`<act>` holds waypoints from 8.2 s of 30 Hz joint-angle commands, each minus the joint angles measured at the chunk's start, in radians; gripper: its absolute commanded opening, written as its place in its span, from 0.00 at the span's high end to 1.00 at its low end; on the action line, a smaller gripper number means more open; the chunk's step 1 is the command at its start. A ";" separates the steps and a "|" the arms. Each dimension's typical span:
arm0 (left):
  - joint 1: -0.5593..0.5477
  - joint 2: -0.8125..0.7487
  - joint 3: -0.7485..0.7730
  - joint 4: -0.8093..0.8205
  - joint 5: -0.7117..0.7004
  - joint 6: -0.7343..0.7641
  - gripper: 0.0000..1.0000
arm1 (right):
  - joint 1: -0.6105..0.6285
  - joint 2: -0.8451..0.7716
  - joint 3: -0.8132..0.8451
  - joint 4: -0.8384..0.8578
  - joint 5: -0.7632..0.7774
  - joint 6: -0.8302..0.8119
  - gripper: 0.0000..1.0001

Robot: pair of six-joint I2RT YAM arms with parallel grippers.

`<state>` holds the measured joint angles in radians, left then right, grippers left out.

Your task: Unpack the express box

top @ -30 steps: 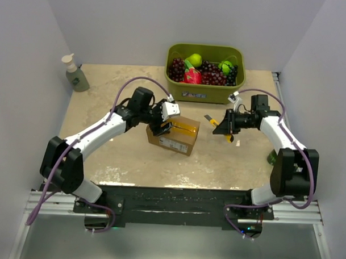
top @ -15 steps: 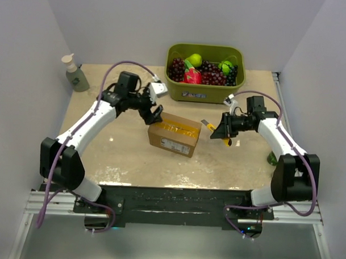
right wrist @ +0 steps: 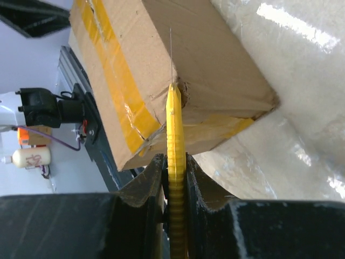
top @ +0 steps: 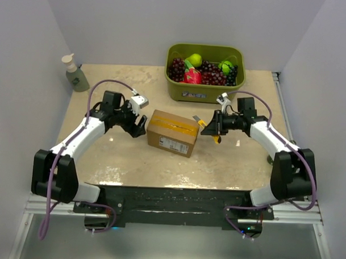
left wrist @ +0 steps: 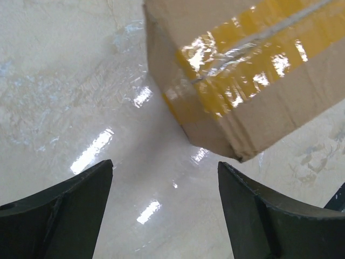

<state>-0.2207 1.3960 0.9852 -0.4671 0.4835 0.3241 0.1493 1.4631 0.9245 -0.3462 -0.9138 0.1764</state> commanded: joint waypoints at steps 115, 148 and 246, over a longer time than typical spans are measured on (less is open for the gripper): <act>-0.286 0.439 0.451 -0.288 0.110 0.441 0.18 | 0.056 0.187 -0.055 0.397 -0.304 0.302 1.00; -0.267 0.457 0.455 -0.214 -0.077 0.472 0.18 | 0.095 0.164 -0.130 0.341 -0.545 0.305 1.00; 0.102 0.354 0.811 -0.424 0.279 -0.278 0.00 | -0.056 0.169 0.689 -0.536 0.136 -0.258 1.00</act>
<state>-0.1951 1.8137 1.7031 -1.0050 0.6827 0.0414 0.0307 1.6367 1.6066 -0.9199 -0.8902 -0.1390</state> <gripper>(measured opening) 0.996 0.187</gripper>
